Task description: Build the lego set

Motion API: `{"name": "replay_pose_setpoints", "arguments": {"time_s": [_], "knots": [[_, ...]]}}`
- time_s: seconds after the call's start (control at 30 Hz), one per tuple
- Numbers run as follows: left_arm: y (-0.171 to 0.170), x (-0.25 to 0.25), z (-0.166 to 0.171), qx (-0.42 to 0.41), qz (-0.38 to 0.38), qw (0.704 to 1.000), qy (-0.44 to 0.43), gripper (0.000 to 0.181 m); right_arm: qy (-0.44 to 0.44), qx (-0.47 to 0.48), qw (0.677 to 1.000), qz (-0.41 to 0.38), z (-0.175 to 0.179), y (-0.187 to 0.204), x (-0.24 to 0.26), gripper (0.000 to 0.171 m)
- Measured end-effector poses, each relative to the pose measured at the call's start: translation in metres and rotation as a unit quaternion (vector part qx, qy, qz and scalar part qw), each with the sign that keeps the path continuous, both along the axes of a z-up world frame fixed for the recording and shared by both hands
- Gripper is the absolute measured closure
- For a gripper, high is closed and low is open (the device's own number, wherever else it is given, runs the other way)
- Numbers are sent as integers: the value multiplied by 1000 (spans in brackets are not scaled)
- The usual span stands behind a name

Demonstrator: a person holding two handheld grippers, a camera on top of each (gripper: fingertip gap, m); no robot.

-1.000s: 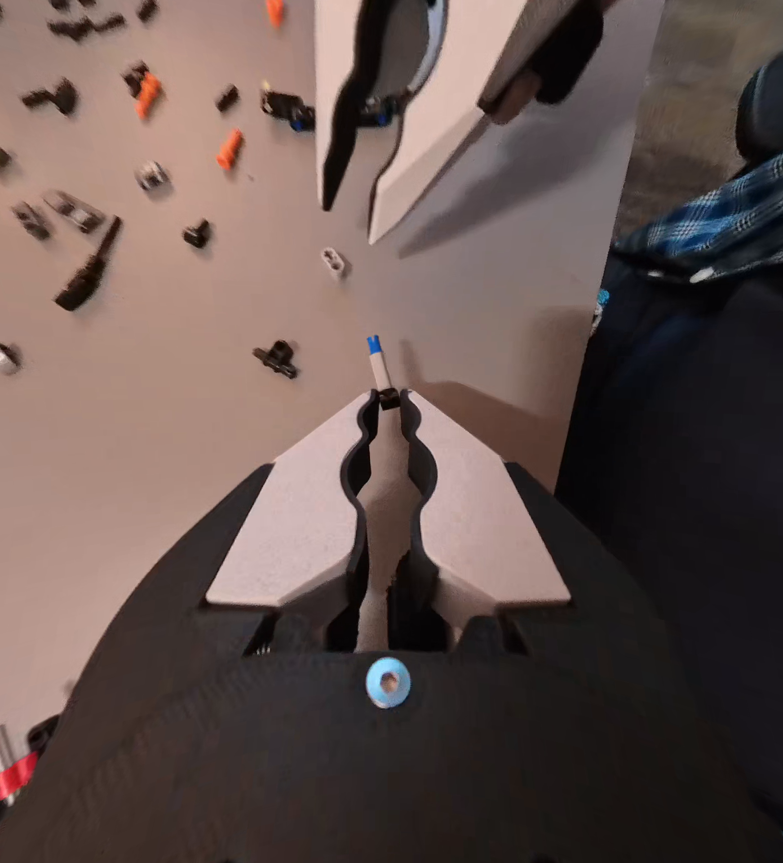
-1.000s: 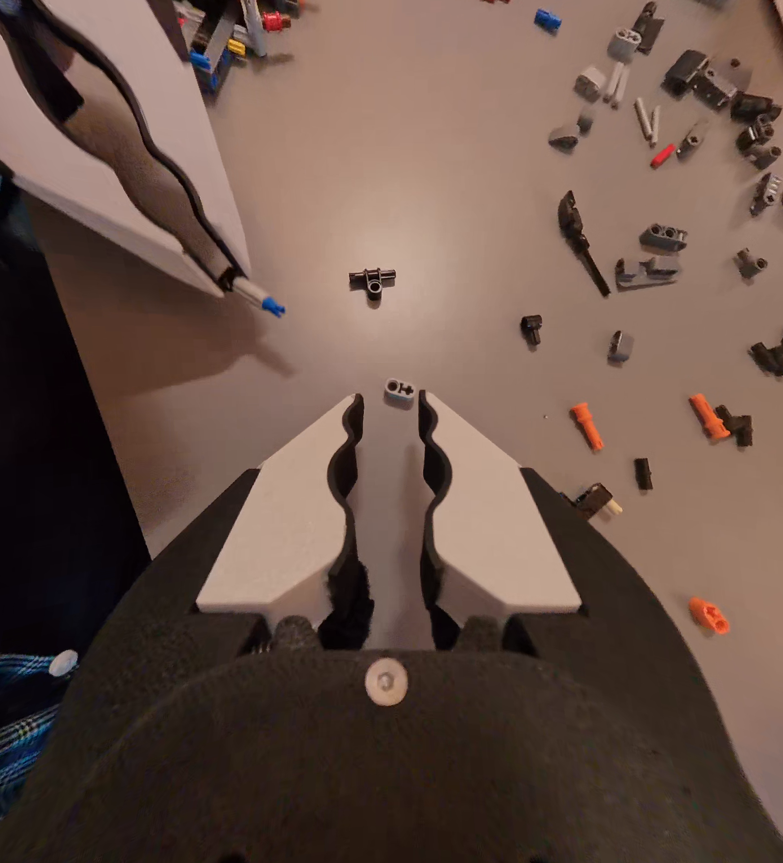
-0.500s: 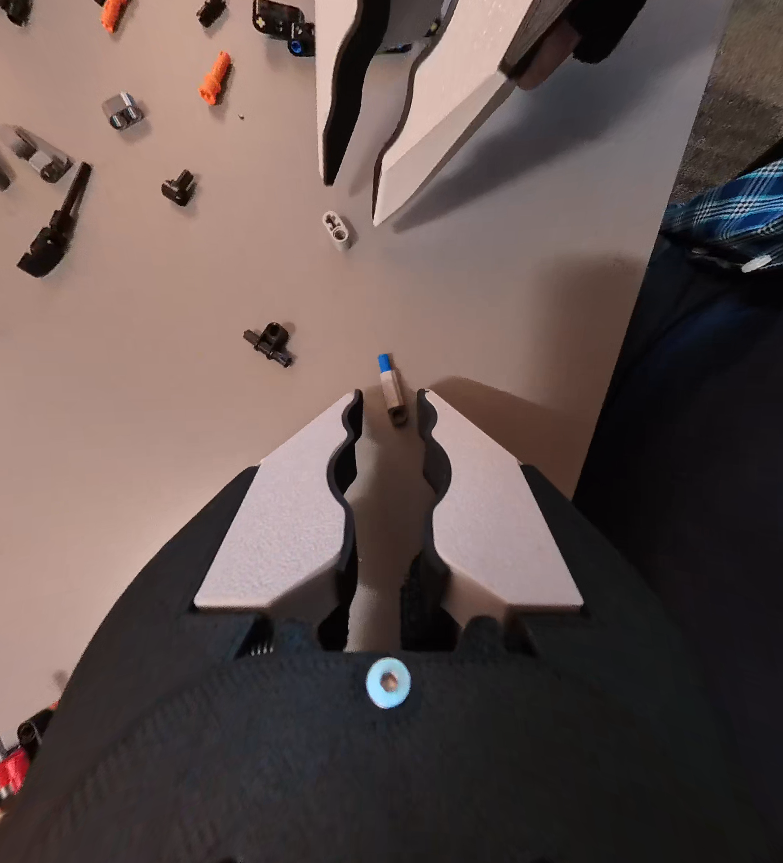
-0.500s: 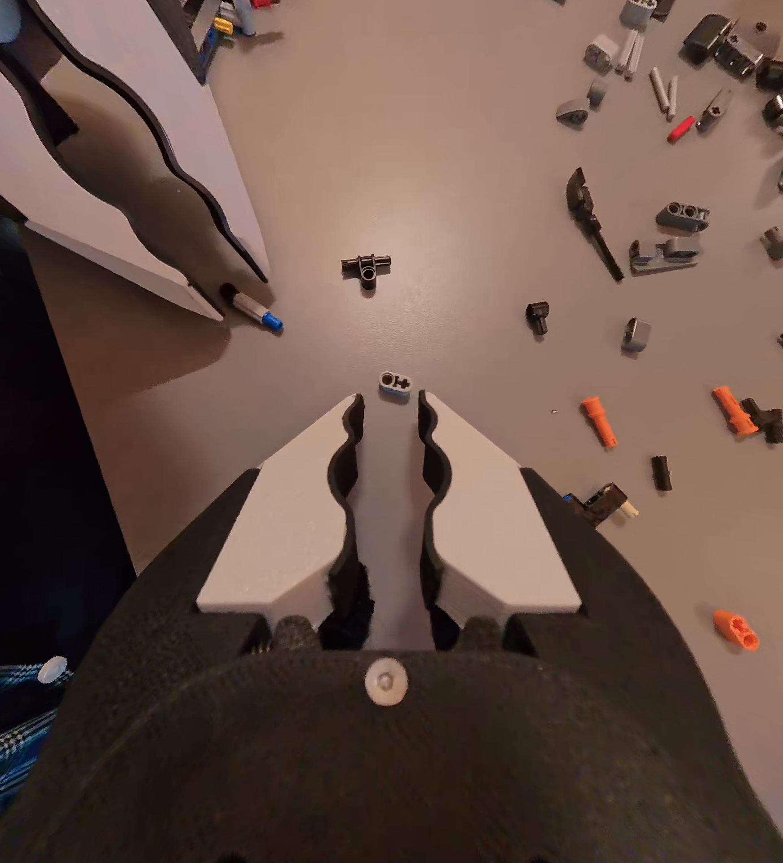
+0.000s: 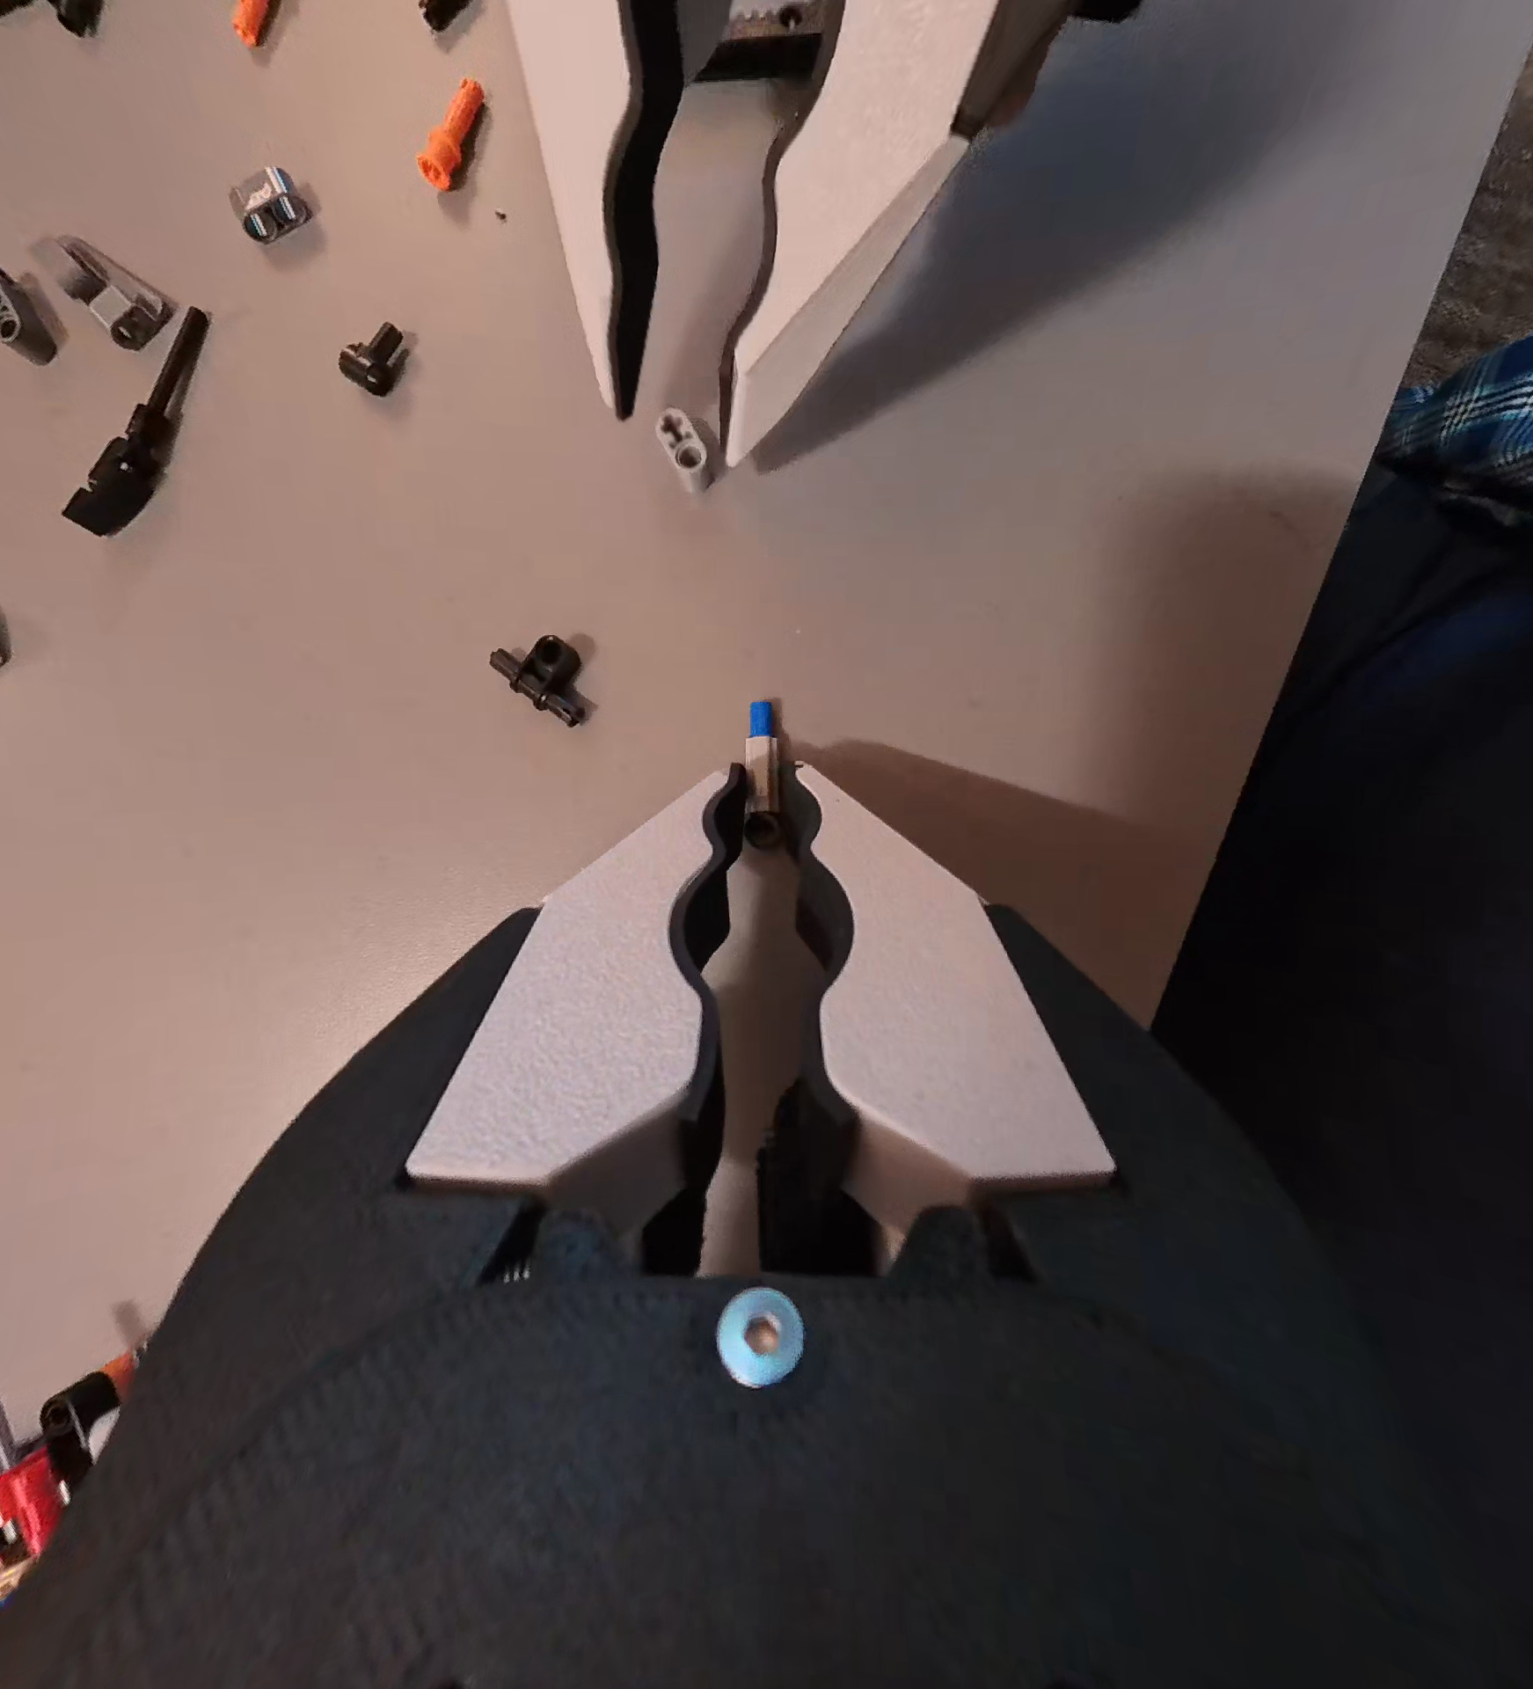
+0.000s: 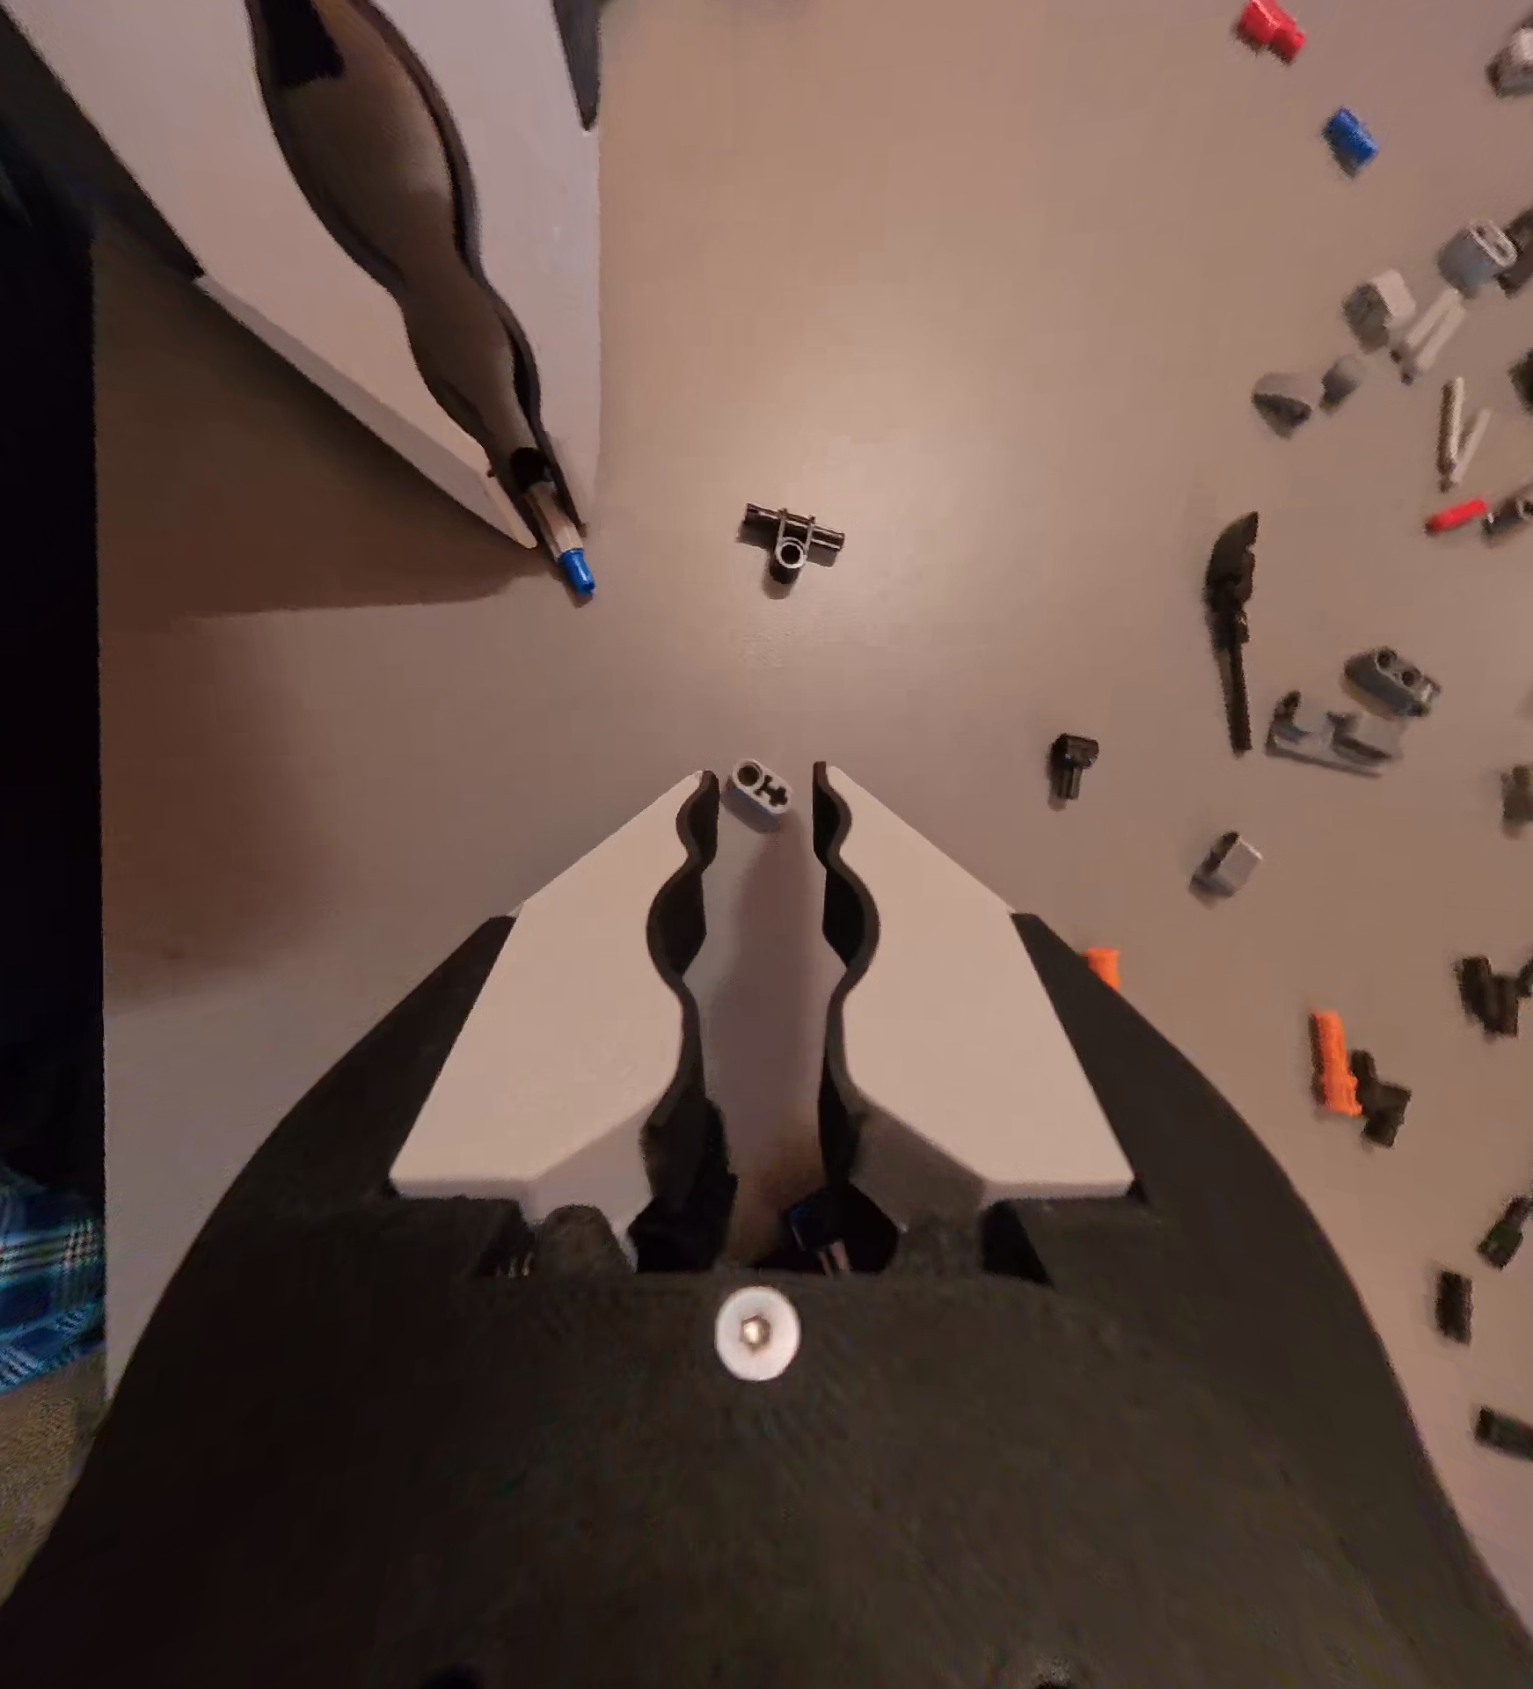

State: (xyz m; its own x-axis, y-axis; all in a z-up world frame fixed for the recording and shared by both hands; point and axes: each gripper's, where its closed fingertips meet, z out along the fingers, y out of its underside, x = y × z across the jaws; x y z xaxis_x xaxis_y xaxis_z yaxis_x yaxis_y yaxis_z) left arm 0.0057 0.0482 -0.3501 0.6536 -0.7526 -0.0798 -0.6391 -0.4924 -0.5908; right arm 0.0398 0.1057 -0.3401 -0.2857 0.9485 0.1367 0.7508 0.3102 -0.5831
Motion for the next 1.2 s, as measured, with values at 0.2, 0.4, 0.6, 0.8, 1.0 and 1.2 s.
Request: {"name": "replay_pose_setpoints", "arguments": {"time_s": [0.2,0.4,0.6,0.8,1.0,1.2], "knots": [[0,1,1,2,-7,1000,-6,176,-34,-4,998,52,-8,1,0,164],[5,1,9,21,4,999,-32,176,-6,-55,998,24,-3,0,-3,165],[16,0,43,54,32,990,-127,176,121,-215,968,-43,40,-15,-17,165],[20,3,80,92,38,969,-226,176,214,-326,918,-75,75,-23,-21,166],[19,5,94,89,36,952,-292,176,257,-373,888,-74,91,-30,-22,166],[18,6,95,93,27,951,-293,176,253,-380,887,-71,89,-32,-22,166]]}}
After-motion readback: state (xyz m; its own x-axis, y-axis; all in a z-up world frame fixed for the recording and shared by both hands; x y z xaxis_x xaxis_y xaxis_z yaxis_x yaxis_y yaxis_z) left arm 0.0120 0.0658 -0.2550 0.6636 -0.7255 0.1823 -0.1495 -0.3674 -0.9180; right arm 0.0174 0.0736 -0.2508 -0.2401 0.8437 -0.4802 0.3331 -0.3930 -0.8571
